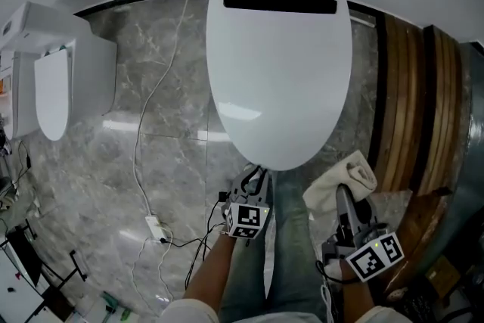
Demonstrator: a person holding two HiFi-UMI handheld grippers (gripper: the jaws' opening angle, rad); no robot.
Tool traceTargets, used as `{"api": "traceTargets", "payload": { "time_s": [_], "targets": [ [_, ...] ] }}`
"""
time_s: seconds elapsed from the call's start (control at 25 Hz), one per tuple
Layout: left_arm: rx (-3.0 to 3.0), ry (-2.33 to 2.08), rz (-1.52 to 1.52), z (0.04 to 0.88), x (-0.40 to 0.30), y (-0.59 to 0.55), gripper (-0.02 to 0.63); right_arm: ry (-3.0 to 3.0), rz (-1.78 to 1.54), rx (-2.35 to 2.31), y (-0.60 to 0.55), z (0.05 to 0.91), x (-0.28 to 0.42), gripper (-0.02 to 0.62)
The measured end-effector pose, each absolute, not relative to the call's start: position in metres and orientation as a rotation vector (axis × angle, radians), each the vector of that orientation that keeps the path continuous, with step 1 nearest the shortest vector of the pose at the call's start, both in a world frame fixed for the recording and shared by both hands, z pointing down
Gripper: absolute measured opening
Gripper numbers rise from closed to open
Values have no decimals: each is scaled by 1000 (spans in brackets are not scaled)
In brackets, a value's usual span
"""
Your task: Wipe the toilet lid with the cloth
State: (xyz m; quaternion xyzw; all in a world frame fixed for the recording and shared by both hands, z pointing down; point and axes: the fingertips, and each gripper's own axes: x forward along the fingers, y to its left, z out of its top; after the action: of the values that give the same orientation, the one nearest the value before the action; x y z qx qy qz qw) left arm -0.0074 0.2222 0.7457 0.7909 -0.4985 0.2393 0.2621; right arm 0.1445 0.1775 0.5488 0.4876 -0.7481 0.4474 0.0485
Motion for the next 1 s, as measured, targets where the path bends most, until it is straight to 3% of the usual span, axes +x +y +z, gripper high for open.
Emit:
{"api": "traceTargets", "payload": {
  "time_s": [0.56,1.0],
  "targets": [
    [2114,-1371,610,740,-14,219,84,-2292,1318,1448,156,551,136,94],
    [2122,-1711,272,558,-117,79,84,-2433,1179,1308,57,537,30,94]
  ]
}}
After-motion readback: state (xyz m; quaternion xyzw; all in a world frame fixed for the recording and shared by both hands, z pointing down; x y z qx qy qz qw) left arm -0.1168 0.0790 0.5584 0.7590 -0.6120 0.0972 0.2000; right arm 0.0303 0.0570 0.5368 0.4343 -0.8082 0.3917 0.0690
